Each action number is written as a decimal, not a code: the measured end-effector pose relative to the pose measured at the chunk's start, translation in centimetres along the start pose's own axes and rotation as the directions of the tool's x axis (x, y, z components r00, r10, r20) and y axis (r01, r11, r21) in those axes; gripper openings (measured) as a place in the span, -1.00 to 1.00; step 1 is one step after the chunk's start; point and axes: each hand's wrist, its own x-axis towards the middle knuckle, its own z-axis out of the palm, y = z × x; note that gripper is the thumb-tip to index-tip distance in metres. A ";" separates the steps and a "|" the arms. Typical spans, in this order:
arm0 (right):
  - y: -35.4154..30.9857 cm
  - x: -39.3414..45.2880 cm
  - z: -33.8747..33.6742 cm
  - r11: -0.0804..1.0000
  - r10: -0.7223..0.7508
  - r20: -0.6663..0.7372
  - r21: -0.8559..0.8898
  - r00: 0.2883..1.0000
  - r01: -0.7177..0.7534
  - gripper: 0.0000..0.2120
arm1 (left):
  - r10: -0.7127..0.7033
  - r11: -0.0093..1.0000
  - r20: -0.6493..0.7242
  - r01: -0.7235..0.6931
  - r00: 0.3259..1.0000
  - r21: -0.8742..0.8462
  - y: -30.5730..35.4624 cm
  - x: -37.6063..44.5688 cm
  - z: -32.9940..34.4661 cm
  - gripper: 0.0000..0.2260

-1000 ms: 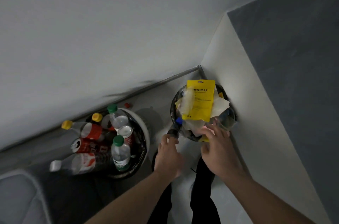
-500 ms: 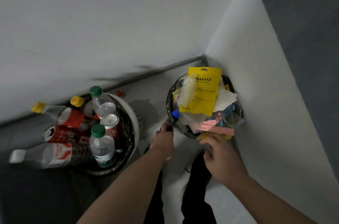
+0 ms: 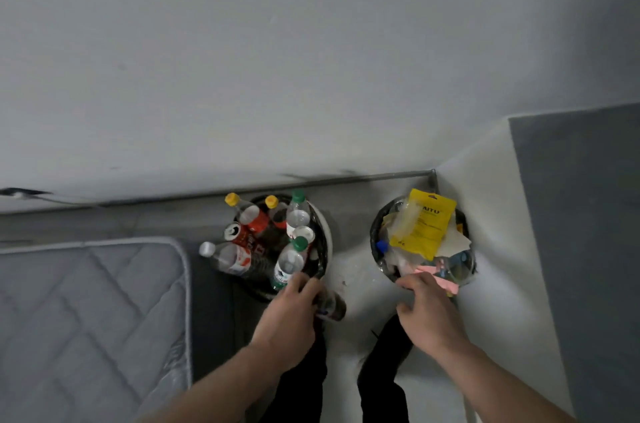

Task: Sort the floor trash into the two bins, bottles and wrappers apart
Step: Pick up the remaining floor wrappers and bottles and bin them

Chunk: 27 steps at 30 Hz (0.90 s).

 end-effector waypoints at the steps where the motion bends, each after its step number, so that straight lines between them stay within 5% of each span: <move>1: -1.4 -0.4 -0.5 1.000 -0.009 0.007 0.000 1.000 0.009 -0.66 | -0.013 1.000 -0.045 0.013 0.999 0.002 -0.3 -0.7 -2.3 -0.74; 9: -8.2 0.0 -1.3 0.998 -0.053 0.015 0.016 0.998 0.053 -0.69 | -0.169 0.985 -0.299 0.175 0.939 -0.006 -4.4 2.7 -13.4 -0.88; 15: -10.0 1.2 1.2 1.000 -0.019 -0.011 0.023 1.000 0.019 -0.70 | -0.304 0.945 -0.090 0.313 0.948 0.098 -7.7 7.8 -11.5 -0.81; 21: -9.7 2.1 3.5 0.993 0.070 -0.046 0.096 0.997 -0.065 -0.67 | -0.291 0.946 0.114 0.267 0.950 0.185 -11.4 10.0 -9.0 -0.75; 27: -9.6 3.8 4.8 0.986 0.144 -0.008 0.082 0.990 -0.143 -0.64 | -0.233 0.965 0.114 0.215 0.966 0.151 -12.1 11.4 -8.7 -0.66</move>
